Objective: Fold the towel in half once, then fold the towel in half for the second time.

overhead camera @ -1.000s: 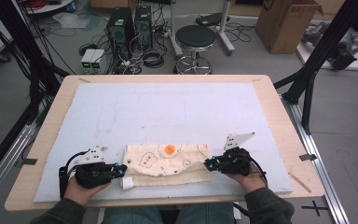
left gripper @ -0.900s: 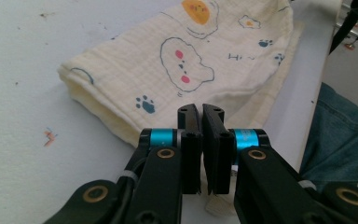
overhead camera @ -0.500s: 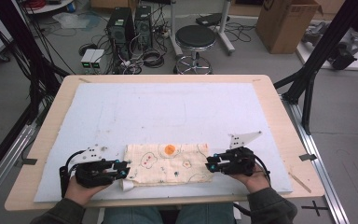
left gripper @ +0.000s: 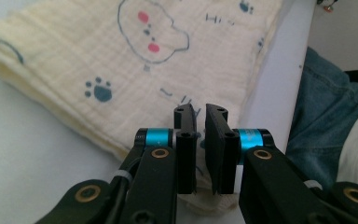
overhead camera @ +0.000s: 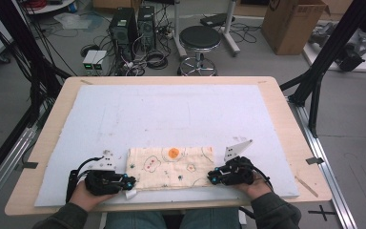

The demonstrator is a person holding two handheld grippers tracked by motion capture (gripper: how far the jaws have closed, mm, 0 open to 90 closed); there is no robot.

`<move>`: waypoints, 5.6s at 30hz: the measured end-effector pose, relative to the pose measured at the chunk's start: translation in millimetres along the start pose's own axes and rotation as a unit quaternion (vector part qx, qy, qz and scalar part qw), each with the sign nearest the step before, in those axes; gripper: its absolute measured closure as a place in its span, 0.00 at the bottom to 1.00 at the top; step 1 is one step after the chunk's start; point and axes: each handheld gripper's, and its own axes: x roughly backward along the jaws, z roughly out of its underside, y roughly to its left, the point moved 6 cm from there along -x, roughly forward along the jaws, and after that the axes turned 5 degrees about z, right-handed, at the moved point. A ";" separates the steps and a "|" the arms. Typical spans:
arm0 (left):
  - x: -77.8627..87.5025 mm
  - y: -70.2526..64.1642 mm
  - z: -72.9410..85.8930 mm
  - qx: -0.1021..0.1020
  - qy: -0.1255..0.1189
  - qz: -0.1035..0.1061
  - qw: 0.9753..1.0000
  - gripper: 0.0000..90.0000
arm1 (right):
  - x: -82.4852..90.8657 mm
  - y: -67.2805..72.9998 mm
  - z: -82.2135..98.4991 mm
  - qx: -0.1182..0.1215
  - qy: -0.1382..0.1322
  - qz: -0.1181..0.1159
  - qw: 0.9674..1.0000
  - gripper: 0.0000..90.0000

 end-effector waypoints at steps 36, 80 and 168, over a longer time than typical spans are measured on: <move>5.9 86.0 -44.2 0.120 -0.117 -0.109 0.980 0.64 | -3.5 -81.6 -50.9 -0.081 -0.063 0.078 0.992 0.64; -13.1 92.7 -41.8 0.087 -0.075 -0.168 0.979 0.95 | -15.6 -90.5 -38.0 -0.072 -0.024 0.128 0.989 0.91; -12.7 98.9 -52.2 0.086 -0.058 -0.168 0.980 0.66 | -13.4 -96.6 -39.9 -0.109 -0.031 0.121 0.986 0.60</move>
